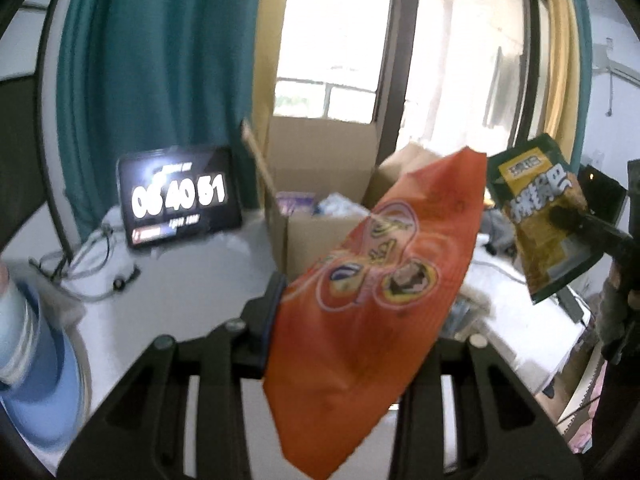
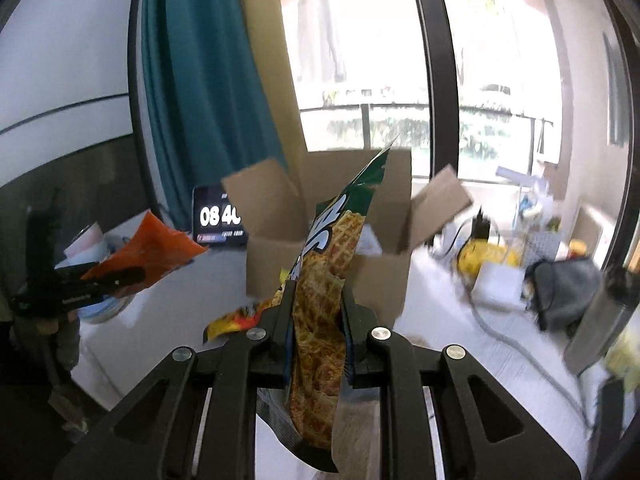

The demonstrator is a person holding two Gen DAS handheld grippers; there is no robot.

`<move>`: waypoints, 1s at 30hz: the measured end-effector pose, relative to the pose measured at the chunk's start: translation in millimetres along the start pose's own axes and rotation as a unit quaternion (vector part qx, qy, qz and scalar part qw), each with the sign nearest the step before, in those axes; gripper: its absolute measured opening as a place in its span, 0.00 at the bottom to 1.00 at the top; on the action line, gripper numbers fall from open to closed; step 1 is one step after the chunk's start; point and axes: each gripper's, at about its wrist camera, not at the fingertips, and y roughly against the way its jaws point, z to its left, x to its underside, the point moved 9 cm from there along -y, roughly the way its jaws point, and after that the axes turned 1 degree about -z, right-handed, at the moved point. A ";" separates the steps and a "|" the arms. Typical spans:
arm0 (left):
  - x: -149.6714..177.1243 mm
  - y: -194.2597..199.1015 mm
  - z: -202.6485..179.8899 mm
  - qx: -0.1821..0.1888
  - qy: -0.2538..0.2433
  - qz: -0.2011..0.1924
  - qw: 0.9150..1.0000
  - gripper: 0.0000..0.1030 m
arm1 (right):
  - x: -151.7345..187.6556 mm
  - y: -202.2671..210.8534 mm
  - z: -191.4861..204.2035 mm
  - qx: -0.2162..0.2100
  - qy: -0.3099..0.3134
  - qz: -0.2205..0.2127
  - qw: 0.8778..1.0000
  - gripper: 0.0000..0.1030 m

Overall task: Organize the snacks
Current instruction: 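Carry both bags over the box and open both grippers to drop them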

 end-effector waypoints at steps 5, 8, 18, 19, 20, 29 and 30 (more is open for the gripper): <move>-40.9 -5.5 -14.9 0.021 -0.010 -0.020 1.000 0.35 | -32.8 -3.9 -0.4 0.006 0.022 -0.019 1.000 0.19; -62.7 -14.3 -19.9 0.030 -0.014 -0.029 0.999 0.35 | -52.5 -13.6 -3.7 0.009 0.028 -0.027 0.999 0.19; -133.6 -65.8 -19.4 0.034 -0.012 -0.046 0.998 0.35 | -108.7 -61.9 -9.4 0.028 0.065 -0.035 0.997 0.19; -138.0 -72.4 -17.8 0.033 -0.014 -0.047 0.998 0.35 | -112.3 -66.3 -11.1 0.029 0.065 -0.034 0.997 0.19; -145.4 -82.2 -16.0 0.027 -0.017 -0.049 0.998 0.35 | -118.1 -73.4 -14.2 0.029 0.062 -0.033 0.997 0.19; -167.3 -154.3 2.7 0.007 -0.006 -0.021 1.000 0.35 | -142.2 -135.8 -53.3 0.051 0.038 -0.015 0.998 0.09; -167.3 -163.2 5.0 0.005 -0.003 -0.015 1.000 0.35 | -140.9 -142.3 -54.3 0.057 0.043 -0.011 0.997 0.09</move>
